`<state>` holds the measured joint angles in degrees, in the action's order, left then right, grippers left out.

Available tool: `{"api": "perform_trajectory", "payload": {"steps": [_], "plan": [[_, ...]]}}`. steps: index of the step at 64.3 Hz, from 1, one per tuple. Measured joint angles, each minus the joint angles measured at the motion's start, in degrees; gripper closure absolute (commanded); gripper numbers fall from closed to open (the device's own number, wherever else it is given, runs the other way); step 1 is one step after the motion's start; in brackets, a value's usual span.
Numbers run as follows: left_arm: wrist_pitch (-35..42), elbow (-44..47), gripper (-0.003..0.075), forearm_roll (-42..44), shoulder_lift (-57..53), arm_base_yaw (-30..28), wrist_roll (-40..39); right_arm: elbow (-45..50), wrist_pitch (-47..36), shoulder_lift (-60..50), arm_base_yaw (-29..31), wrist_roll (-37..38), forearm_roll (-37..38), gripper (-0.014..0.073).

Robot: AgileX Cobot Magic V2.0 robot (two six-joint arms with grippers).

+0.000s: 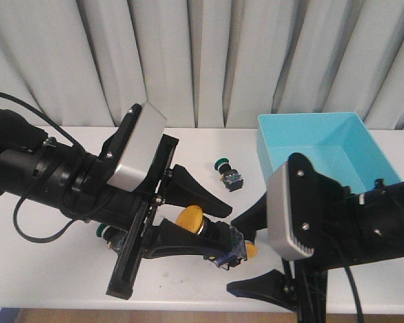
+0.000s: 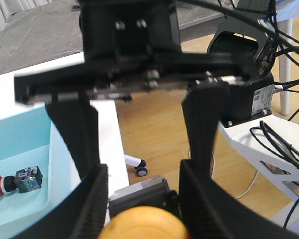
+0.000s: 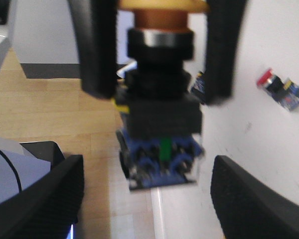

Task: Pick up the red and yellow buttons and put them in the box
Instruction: 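Grasp the yellow button with the right gripper, then open the left gripper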

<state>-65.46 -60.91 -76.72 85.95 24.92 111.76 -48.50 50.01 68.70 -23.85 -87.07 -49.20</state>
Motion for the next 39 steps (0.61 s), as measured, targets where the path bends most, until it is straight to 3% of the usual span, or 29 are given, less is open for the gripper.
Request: {"api": "perform_trajectory", "payload": {"steps": [19, 39], "plan": [[0.00, 0.00, 0.0584, -0.05, 0.00, 0.00, 0.19, 0.00, -3.13, 3.64, -1.22, -4.45, -5.97, 0.0104], [0.00, 0.00, 0.0584, -0.05, 0.00, 0.00, 0.19, 0.00, -3.24, 3.69, -1.22, -7.39, -9.10, 0.0286]]}}
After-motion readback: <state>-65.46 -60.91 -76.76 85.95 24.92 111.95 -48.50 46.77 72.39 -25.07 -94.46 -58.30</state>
